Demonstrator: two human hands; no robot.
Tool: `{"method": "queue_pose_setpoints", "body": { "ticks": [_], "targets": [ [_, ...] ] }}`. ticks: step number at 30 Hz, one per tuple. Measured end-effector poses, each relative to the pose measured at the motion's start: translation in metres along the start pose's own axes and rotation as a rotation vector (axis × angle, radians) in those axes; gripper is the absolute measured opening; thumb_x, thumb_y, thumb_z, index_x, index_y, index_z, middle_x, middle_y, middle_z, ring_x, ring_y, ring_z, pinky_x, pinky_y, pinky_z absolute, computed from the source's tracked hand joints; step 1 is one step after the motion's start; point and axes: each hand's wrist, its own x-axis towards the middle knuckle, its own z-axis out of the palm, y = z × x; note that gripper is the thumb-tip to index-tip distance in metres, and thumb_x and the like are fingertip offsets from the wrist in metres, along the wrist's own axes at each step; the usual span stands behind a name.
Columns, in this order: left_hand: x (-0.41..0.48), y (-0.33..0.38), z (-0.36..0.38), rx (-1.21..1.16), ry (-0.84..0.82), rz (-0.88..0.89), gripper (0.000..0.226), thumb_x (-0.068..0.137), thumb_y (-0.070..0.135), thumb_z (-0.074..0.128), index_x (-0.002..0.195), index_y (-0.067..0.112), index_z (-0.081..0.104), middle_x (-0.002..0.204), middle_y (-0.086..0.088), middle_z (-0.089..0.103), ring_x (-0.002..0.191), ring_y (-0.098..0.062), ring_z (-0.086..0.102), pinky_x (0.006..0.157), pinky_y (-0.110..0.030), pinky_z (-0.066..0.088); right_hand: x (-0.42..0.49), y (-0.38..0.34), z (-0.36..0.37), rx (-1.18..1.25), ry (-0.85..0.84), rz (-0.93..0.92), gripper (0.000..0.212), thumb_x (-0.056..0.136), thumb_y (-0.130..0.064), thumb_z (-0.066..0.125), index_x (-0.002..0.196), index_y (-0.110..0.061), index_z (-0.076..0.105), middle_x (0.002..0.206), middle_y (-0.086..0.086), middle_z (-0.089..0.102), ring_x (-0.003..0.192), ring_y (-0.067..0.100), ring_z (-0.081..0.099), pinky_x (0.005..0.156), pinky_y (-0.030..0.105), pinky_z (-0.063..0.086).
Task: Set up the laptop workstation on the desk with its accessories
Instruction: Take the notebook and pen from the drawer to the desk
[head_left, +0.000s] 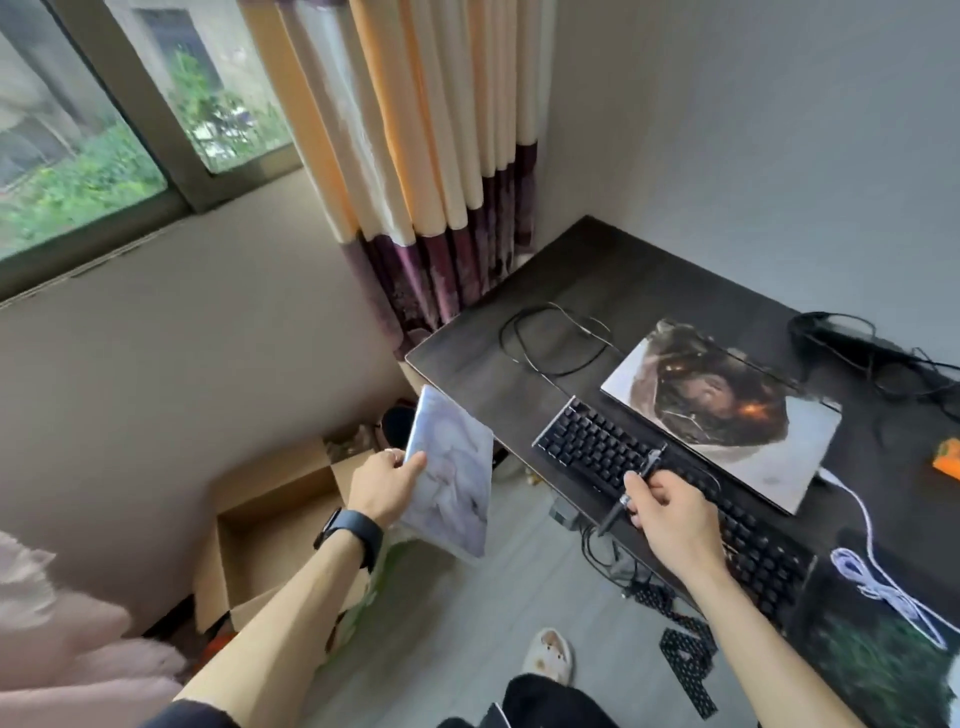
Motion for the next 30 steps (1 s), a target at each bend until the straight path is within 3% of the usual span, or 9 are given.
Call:
{"method": "queue_pose_setpoints", "body": {
  "ticks": [8,14,21,24,26,30],
  "targets": [
    [0.168,0.044,-0.006,0.096,-0.178,-0.038,0.042,0.096,0.038,0.052,0.063,0.015,0.042,0.062,0.000,0.048,0.057,-0.017,0.045,0.053,-0.031,0.032,0.138,-0.057,0.062,-0.095,-0.084,0.073,0.048,0.095,-0.050,0.055,0.066,-0.012,0.050,0.060,-0.004,0.066,0.071,0.022,0.066,0.076,0.038,0.051],
    [0.294,0.051,0.002,0.160,-0.375,-0.005,0.041,0.097,0.041,0.053,0.067,0.012,0.050,0.067,-0.002,0.053,0.064,-0.021,0.051,0.055,-0.030,0.036,0.196,-0.099,0.112,-0.187,-0.073,0.195,0.049,0.097,-0.049,0.051,0.061,-0.020,0.039,0.057,-0.004,0.054,0.068,0.026,0.050,0.064,0.038,0.034],
    [0.382,0.035,0.015,0.295,-0.586,0.014,0.037,0.098,0.038,0.054,0.069,0.016,0.051,0.066,0.001,0.052,0.065,-0.019,0.050,0.056,-0.029,0.035,0.241,-0.118,0.168,-0.126,-0.121,0.443,0.045,0.099,-0.049,0.046,0.066,-0.018,0.044,0.073,0.003,0.064,0.087,0.035,0.063,0.075,0.040,0.047],
    [0.401,0.032,0.018,0.363,-0.579,-0.025,0.020,0.095,0.033,0.056,0.097,0.014,0.062,0.088,-0.003,0.065,0.086,-0.027,0.062,0.067,-0.028,0.044,0.263,-0.122,0.193,0.023,-0.124,0.573,0.043,0.097,-0.048,0.047,0.073,-0.014,0.059,0.076,0.000,0.073,0.088,0.029,0.070,0.084,0.043,0.056],
    [0.410,0.034,0.024,0.371,-0.563,-0.030,0.026,0.092,0.029,0.059,0.114,0.014,0.060,0.107,-0.007,0.066,0.103,-0.031,0.063,0.082,-0.030,0.048,0.279,-0.120,0.206,0.130,-0.139,0.633,0.041,0.095,-0.049,0.049,0.076,-0.015,0.065,0.078,-0.004,0.073,0.088,0.025,0.072,0.087,0.048,0.057],
    [0.420,0.037,0.037,0.462,-0.532,0.089,0.035,0.086,0.033,0.058,0.118,0.019,0.059,0.122,-0.005,0.059,0.107,-0.030,0.057,0.083,-0.030,0.041,0.300,-0.118,0.227,0.321,-0.096,0.743,0.039,0.094,-0.047,0.055,0.084,-0.012,0.069,0.083,-0.002,0.072,0.087,0.024,0.071,0.089,0.052,0.058]
  ]
}}
